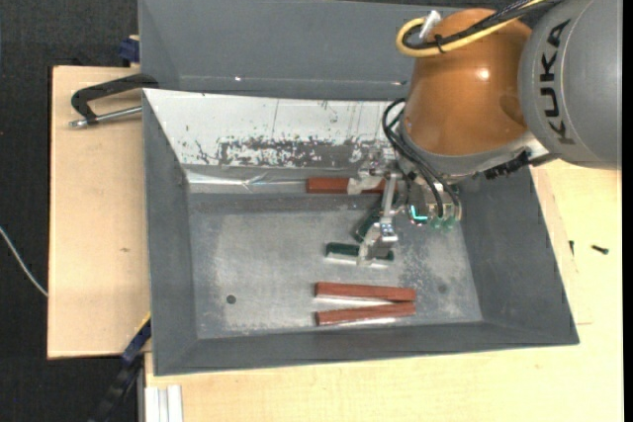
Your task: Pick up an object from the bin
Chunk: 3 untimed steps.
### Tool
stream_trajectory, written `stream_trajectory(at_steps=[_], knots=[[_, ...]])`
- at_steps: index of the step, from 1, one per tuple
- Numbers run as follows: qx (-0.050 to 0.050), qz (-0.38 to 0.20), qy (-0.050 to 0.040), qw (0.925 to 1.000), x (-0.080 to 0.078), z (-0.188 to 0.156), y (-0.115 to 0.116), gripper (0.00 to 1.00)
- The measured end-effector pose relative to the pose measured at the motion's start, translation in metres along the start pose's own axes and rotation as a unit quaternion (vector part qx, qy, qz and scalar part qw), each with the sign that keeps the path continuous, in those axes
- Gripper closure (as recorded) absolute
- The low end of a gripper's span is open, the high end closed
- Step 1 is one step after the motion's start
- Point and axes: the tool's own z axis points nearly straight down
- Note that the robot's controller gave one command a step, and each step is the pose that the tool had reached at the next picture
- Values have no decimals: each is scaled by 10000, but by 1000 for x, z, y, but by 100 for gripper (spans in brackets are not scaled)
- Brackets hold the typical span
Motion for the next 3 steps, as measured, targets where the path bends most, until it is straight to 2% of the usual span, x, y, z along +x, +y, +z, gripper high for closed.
stream_trajectory(at_steps=[1, 2, 3], knots=[[-3, 6, -42, 10000, -2, -4, 0, 0], [-9, 178, -75, 9998, -6, 44, -21, 0], [-30, 96, -99, 9999, -1, 132, -58, 100]])
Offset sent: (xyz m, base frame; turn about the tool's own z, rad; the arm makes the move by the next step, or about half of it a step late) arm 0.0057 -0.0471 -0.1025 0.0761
